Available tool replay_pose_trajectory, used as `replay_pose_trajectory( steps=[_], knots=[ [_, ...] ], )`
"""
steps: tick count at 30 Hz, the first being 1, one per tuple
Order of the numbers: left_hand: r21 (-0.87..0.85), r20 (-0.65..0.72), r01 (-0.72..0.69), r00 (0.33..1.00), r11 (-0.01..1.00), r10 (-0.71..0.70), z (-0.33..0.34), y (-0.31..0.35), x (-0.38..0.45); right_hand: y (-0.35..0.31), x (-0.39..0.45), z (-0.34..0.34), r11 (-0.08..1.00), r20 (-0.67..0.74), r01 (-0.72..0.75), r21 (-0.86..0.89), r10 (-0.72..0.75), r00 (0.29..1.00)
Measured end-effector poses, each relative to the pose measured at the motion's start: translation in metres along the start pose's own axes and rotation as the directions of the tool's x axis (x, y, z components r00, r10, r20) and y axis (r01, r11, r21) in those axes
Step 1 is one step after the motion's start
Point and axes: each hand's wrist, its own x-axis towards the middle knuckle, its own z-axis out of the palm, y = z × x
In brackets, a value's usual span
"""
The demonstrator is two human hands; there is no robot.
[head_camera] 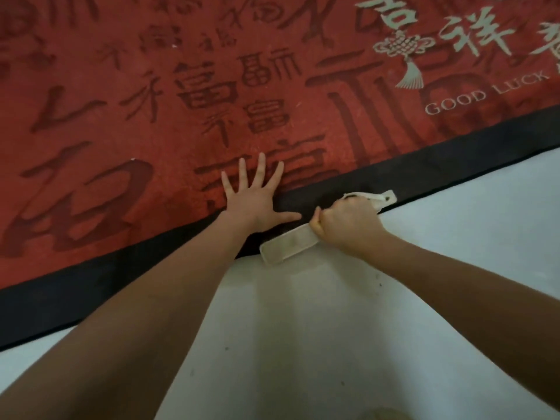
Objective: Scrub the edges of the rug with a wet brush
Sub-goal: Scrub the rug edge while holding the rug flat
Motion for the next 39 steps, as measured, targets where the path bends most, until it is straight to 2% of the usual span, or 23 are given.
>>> replay_pose_trajectory(
  steps=[2,4,6,7,9,11,13,14,16,17,20,22,23,25,26,27,28,30,31,33,36,37,39],
  knots=[
    [-0.013,0.012,-0.015,1.000,1.000,0.015,-0.002,0.002,0.002,0.023,-0.003,0.008,0.997,-0.002,0.054,-0.053,-0.054,0.999],
    [-0.022,0.014,-0.030,0.999,0.999,0.030,-0.001,0.005,0.001,0.049,-0.016,0.002,0.998,0.045,-0.030,-0.062,0.032,0.998],
    [-0.035,-0.009,-0.028,1.000,0.999,0.028,0.004,0.003,0.000,0.043,-0.016,0.002,0.994,-0.020,-0.101,-0.045,0.100,0.995],
    [-0.050,-0.013,-0.032,0.999,0.998,0.032,0.006,0.003,-0.001,0.030,-0.010,0.006,0.995,-0.073,-0.046,-0.086,0.040,0.997],
    [-0.066,-0.020,-0.032,0.999,0.997,0.030,0.008,0.002,0.000,-0.001,-0.002,0.004,0.993,0.010,0.045,-0.105,-0.044,0.999],
    [-0.065,-0.019,-0.025,1.000,0.998,0.024,0.008,0.002,-0.001,0.002,0.007,-0.007,0.971,0.081,0.178,-0.160,-0.166,0.983],
    [-0.058,-0.010,-0.031,0.999,0.998,0.031,0.007,0.002,0.000,0.026,0.004,-0.021,0.916,0.333,0.156,-0.369,-0.026,0.943],
    [-0.062,-0.009,-0.033,0.999,0.998,0.032,0.007,0.002,0.000,0.041,0.001,-0.022,0.878,0.364,0.169,-0.449,0.006,0.931],
    [-0.075,-0.007,-0.034,0.999,0.997,0.033,0.007,0.003,0.000,0.041,-0.007,-0.025,0.955,0.236,-0.014,-0.295,0.087,0.968],
    [-0.084,-0.001,-0.038,0.999,0.996,0.038,0.007,0.004,-0.001,0.027,-0.006,-0.025,0.977,0.238,-0.033,-0.213,0.084,0.968],
    [-0.094,0.009,-0.028,1.000,0.995,0.029,0.006,0.003,0.000,-0.016,0.003,-0.006,0.980,0.132,0.119,-0.158,-0.098,0.986],
    [-0.095,0.022,-0.020,1.000,0.995,0.022,0.004,0.003,-0.001,-0.003,0.002,-0.007,0.974,0.120,0.136,-0.180,-0.116,0.986],
    [-0.091,0.031,-0.020,0.999,0.996,0.023,0.002,0.004,0.000,0.010,-0.002,-0.009,0.971,0.123,0.072,-0.230,-0.045,0.991],
    [-0.085,0.046,-0.017,0.999,0.996,0.021,0.000,0.006,-0.001,0.027,-0.014,-0.018,0.958,0.264,-0.104,-0.268,0.176,0.948],
    [-0.088,0.047,-0.013,0.999,0.996,0.017,0.000,0.005,-0.001,0.025,-0.015,-0.023,0.950,0.297,-0.107,-0.292,0.196,0.935],
    [-0.094,0.046,-0.011,0.999,0.996,0.015,0.001,0.005,-0.002,0.019,-0.015,-0.017,0.966,0.176,-0.031,-0.258,0.078,0.981],
    [-0.092,0.044,-0.011,0.999,0.996,0.015,0.002,0.004,-0.002,0.003,-0.011,-0.014,0.981,0.124,0.006,-0.195,0.019,0.992],
    [-0.085,0.048,-0.017,0.999,0.996,0.021,0.003,0.004,-0.002,-0.029,0.005,-0.018,0.989,0.332,-0.014,-0.145,0.062,0.941],
    [-0.091,0.051,-0.020,0.998,0.996,0.025,0.003,0.005,-0.001,-0.031,0.006,-0.017,0.989,0.327,0.014,-0.146,0.035,0.944],
    [-0.103,0.056,-0.016,0.998,0.995,0.021,0.004,0.005,-0.001,-0.010,0.006,-0.008,0.993,0.221,0.022,-0.115,0.004,0.975],
    [-0.100,0.062,-0.023,0.998,0.995,0.029,0.003,0.004,0.000,0.023,-0.005,-0.003,0.992,-0.011,-0.117,-0.039,0.117,0.993],
    [-0.099,0.064,-0.028,0.997,0.995,0.034,0.003,0.004,0.000,0.021,-0.004,-0.003,0.993,-0.007,-0.108,-0.057,0.107,0.994],
    [-0.111,0.083,-0.049,0.995,0.993,0.058,-0.001,0.004,0.001,0.004,0.005,-0.003,0.982,0.066,0.009,-0.188,0.004,0.998]
  ],
)
